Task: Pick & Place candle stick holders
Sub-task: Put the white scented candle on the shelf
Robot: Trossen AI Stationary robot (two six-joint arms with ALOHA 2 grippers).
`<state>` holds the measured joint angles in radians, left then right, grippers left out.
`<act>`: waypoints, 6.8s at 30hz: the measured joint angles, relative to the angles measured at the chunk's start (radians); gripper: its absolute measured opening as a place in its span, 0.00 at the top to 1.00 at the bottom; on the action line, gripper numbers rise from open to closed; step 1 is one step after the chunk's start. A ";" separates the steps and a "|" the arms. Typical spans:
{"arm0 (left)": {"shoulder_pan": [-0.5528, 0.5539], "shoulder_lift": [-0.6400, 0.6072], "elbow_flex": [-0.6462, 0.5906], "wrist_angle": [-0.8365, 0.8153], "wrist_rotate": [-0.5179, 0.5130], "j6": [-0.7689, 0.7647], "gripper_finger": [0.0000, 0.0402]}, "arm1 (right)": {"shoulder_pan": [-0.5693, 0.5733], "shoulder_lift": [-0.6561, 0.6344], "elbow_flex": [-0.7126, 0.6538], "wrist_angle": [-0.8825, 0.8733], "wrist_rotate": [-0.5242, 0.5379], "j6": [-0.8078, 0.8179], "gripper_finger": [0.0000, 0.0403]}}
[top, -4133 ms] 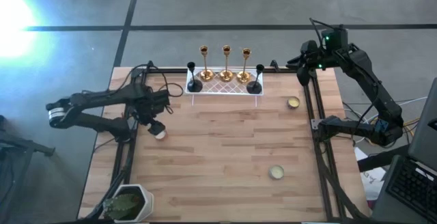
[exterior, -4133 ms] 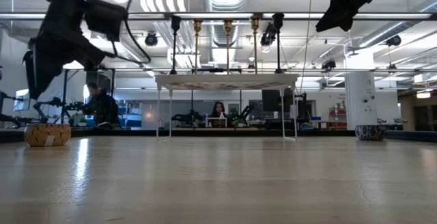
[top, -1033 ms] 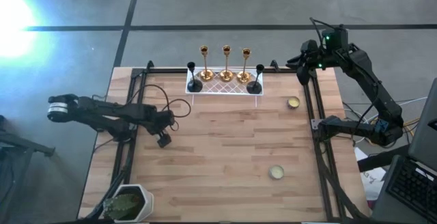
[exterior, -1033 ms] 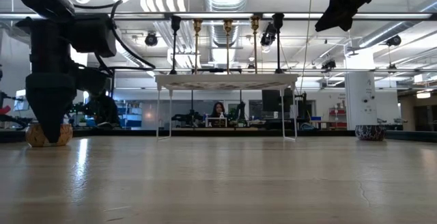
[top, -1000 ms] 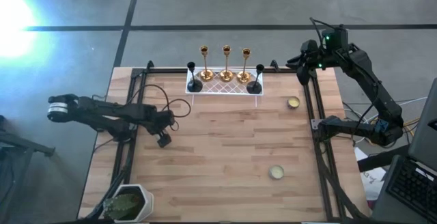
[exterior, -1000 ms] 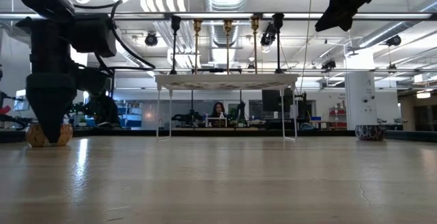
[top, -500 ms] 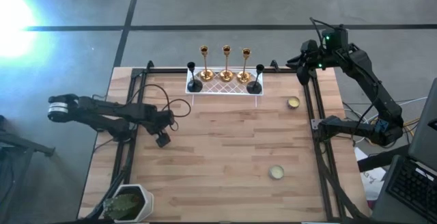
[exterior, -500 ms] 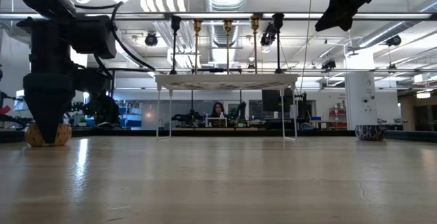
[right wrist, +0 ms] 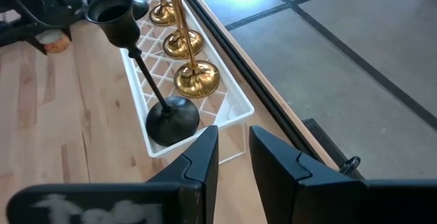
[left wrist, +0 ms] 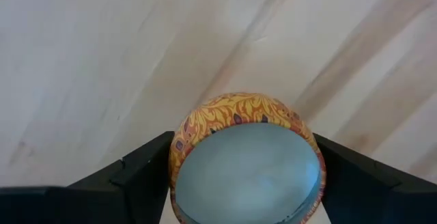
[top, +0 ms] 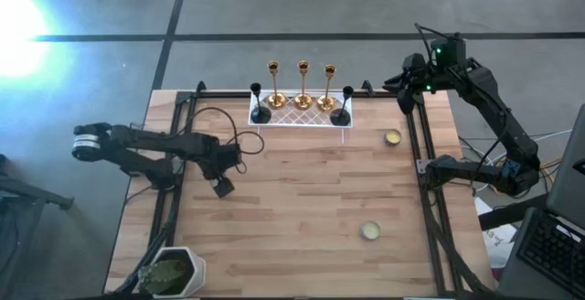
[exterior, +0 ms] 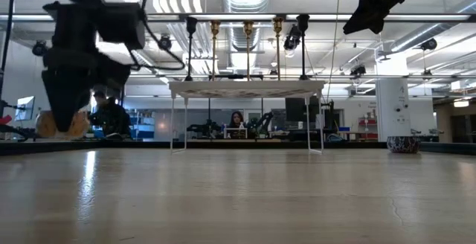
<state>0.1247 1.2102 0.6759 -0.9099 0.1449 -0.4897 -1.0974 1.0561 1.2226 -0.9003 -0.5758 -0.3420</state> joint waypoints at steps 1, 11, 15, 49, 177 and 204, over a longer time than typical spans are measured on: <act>-0.002 0.000 0.022 -0.012 0.000 0.006 0.25 | 0.000 0.000 0.000 0.000 0.000 0.000 0.81; -0.044 0.000 0.194 -0.139 -0.009 0.012 0.25 | 0.000 0.000 0.000 0.000 0.001 0.001 0.84; -0.057 0.000 0.266 -0.137 -0.026 0.032 0.25 | 0.000 0.000 0.000 0.000 0.001 0.001 0.83; -0.082 0.061 0.545 -0.283 -0.173 0.202 0.25 | 0.000 0.000 0.000 0.000 0.002 0.002 0.82; 0.145 0.802 1.593 -0.662 -0.130 2.088 0.25 | 0.000 0.000 0.000 0.000 0.001 0.002 0.83; 0.202 0.823 1.531 -0.579 -0.128 2.338 0.25 | 0.000 0.000 0.000 0.000 0.001 0.001 0.81</act>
<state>0.3264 2.0331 2.2066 -1.4888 0.0170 1.8481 -1.0977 1.0561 1.2224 -0.9007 -0.5747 -0.3407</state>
